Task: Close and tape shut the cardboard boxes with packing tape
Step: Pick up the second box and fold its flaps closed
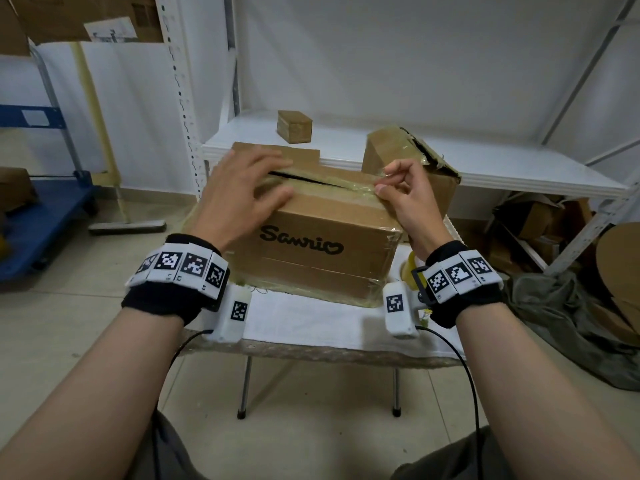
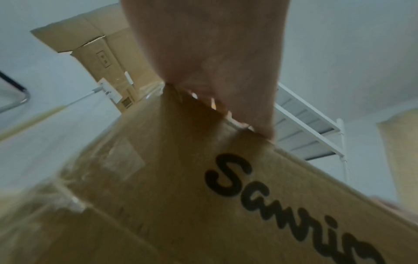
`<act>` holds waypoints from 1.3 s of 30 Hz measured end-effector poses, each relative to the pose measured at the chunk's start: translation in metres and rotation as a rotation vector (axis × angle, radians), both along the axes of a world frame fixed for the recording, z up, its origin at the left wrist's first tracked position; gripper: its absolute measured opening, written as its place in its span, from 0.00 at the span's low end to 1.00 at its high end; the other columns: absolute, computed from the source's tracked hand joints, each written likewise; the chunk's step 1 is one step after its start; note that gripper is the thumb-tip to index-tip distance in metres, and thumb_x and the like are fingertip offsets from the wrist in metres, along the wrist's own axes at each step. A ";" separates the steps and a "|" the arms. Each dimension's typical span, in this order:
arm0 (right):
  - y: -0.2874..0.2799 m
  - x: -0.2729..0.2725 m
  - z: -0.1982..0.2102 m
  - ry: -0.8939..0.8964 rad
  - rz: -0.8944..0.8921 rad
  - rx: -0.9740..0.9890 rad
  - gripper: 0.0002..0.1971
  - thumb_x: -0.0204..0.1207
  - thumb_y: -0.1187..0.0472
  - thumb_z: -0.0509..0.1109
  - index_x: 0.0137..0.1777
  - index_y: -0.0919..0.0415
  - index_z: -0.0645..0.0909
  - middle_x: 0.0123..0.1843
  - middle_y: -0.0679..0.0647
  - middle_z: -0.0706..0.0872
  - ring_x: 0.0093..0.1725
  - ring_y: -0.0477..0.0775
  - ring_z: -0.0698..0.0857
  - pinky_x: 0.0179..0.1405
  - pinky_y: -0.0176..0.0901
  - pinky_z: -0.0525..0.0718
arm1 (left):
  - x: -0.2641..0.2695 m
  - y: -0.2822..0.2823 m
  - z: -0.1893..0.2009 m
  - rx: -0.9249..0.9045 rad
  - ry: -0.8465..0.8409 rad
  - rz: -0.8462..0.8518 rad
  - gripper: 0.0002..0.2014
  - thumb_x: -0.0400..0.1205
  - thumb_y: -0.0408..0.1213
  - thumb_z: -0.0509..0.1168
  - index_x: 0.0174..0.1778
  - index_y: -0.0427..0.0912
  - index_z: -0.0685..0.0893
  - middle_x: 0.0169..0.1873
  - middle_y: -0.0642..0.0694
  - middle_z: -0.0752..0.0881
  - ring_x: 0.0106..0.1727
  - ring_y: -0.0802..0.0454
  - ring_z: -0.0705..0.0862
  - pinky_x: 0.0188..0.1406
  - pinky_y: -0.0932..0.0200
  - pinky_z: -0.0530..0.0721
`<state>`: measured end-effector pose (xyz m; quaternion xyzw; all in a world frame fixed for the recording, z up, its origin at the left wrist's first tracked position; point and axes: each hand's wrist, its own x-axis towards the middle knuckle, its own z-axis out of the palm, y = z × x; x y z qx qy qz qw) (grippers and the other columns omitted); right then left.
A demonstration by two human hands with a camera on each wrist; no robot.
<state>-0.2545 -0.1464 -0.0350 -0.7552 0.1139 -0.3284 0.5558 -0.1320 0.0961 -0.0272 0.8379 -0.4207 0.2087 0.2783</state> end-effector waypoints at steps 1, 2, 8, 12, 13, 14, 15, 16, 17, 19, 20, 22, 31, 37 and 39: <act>-0.001 0.000 0.000 0.004 0.006 0.011 0.14 0.79 0.73 0.70 0.56 0.53 0.76 0.54 0.58 0.85 0.63 0.61 0.86 0.62 0.49 0.85 | -0.001 0.001 0.003 0.102 0.024 -0.028 0.34 0.78 0.70 0.60 0.78 0.59 0.73 0.79 0.54 0.73 0.81 0.52 0.68 0.84 0.44 0.54; -0.003 0.000 -0.001 0.004 0.012 0.026 0.15 0.79 0.74 0.70 0.55 0.53 0.76 0.52 0.55 0.85 0.63 0.61 0.86 0.58 0.45 0.85 | -0.002 0.002 0.006 0.190 0.044 -0.038 0.42 0.72 0.78 0.58 0.80 0.61 0.70 0.80 0.55 0.71 0.82 0.52 0.66 0.83 0.45 0.53; -0.005 -0.001 -0.002 -0.011 0.038 0.120 0.13 0.80 0.72 0.72 0.58 0.57 0.79 0.54 0.53 0.88 0.62 0.58 0.88 0.67 0.52 0.87 | 0.001 0.001 0.004 0.387 -0.028 0.002 0.59 0.55 0.84 0.63 0.83 0.61 0.63 0.81 0.57 0.68 0.80 0.51 0.68 0.79 0.42 0.65; -0.005 -0.004 -0.008 -0.074 0.026 0.261 0.14 0.88 0.58 0.65 0.70 0.45 0.76 0.75 0.47 0.81 0.69 0.50 0.84 0.66 0.54 0.86 | 0.002 0.002 0.000 0.351 -0.017 0.019 0.56 0.56 0.82 0.64 0.81 0.61 0.67 0.78 0.58 0.72 0.77 0.52 0.72 0.75 0.44 0.69; -0.005 -0.005 -0.008 -0.068 -0.002 0.284 0.13 0.89 0.54 0.62 0.71 0.41 0.74 0.75 0.46 0.79 0.66 0.50 0.85 0.59 0.51 0.87 | 0.002 0.003 0.000 0.346 -0.013 0.020 0.56 0.56 0.82 0.64 0.81 0.61 0.67 0.78 0.58 0.72 0.76 0.52 0.73 0.75 0.44 0.69; -0.007 -0.004 -0.010 -0.044 -0.033 0.325 0.12 0.90 0.51 0.59 0.71 0.41 0.73 0.72 0.47 0.81 0.60 0.49 0.86 0.51 0.46 0.87 | 0.002 0.003 -0.001 0.341 -0.013 0.021 0.55 0.56 0.82 0.64 0.81 0.61 0.67 0.77 0.59 0.72 0.76 0.52 0.73 0.75 0.44 0.69; -0.009 -0.003 -0.011 -0.009 -0.052 0.383 0.13 0.91 0.49 0.57 0.72 0.45 0.73 0.68 0.49 0.83 0.50 0.47 0.85 0.44 0.41 0.85 | 0.001 0.003 -0.001 0.339 -0.011 0.023 0.55 0.56 0.82 0.64 0.81 0.62 0.67 0.77 0.59 0.72 0.76 0.52 0.73 0.75 0.44 0.69; -0.011 -0.003 -0.013 0.042 -0.061 0.441 0.17 0.91 0.46 0.55 0.73 0.51 0.73 0.65 0.52 0.84 0.42 0.45 0.83 0.36 0.38 0.82 | 0.001 0.003 -0.001 0.338 -0.012 0.024 0.55 0.56 0.82 0.63 0.81 0.62 0.67 0.77 0.59 0.72 0.76 0.52 0.73 0.75 0.44 0.69; -0.013 -0.003 -0.015 0.110 -0.065 0.487 0.20 0.91 0.45 0.53 0.72 0.55 0.75 0.60 0.55 0.85 0.35 0.45 0.80 0.29 0.37 0.78 | 0.001 0.004 -0.002 0.339 -0.012 0.025 0.55 0.56 0.83 0.63 0.80 0.62 0.67 0.77 0.59 0.72 0.76 0.52 0.73 0.75 0.45 0.69; -0.016 -0.005 -0.018 0.254 -0.052 0.528 0.23 0.91 0.41 0.52 0.61 0.58 0.80 0.42 0.53 0.86 0.29 0.46 0.80 0.26 0.40 0.78 | 0.000 0.004 -0.002 0.339 -0.016 0.031 0.55 0.56 0.83 0.63 0.80 0.63 0.67 0.77 0.59 0.73 0.76 0.53 0.73 0.75 0.45 0.69; -0.017 -0.006 -0.021 0.317 -0.030 0.528 0.24 0.90 0.40 0.52 0.55 0.58 0.82 0.33 0.50 0.86 0.26 0.46 0.81 0.30 0.42 0.79 | 0.000 0.005 -0.002 0.339 -0.017 0.034 0.55 0.56 0.83 0.62 0.80 0.63 0.67 0.77 0.59 0.73 0.76 0.53 0.73 0.75 0.45 0.69; -0.020 -0.008 -0.026 0.403 0.035 0.520 0.26 0.89 0.37 0.54 0.46 0.57 0.82 0.26 0.48 0.83 0.28 0.49 0.84 0.37 0.47 0.82 | -0.001 0.006 -0.003 0.331 -0.015 0.040 0.55 0.56 0.83 0.62 0.80 0.63 0.67 0.77 0.59 0.73 0.76 0.53 0.73 0.75 0.45 0.69; -0.022 -0.003 -0.037 0.534 0.212 0.630 0.47 0.74 0.24 0.67 0.83 0.58 0.71 0.84 0.68 0.66 0.80 0.70 0.74 0.76 0.80 0.67 | -0.006 0.010 -0.004 0.254 0.009 0.052 0.57 0.54 0.82 0.64 0.81 0.62 0.68 0.78 0.59 0.72 0.78 0.54 0.70 0.78 0.43 0.64; -0.008 -0.009 -0.018 0.326 0.287 0.818 0.30 0.88 0.41 0.58 0.81 0.60 0.74 0.72 0.63 0.76 0.68 0.62 0.77 0.84 0.67 0.64 | -0.006 0.019 0.003 0.153 0.014 0.060 0.54 0.55 0.79 0.65 0.79 0.59 0.73 0.74 0.55 0.77 0.75 0.52 0.73 0.75 0.46 0.63; -0.006 -0.010 -0.016 0.241 0.296 0.843 0.24 0.92 0.51 0.55 0.81 0.64 0.72 0.67 0.63 0.81 0.61 0.58 0.83 0.84 0.62 0.67 | -0.005 0.022 0.003 0.115 0.017 0.067 0.53 0.56 0.78 0.65 0.79 0.58 0.73 0.74 0.55 0.77 0.73 0.52 0.74 0.74 0.48 0.63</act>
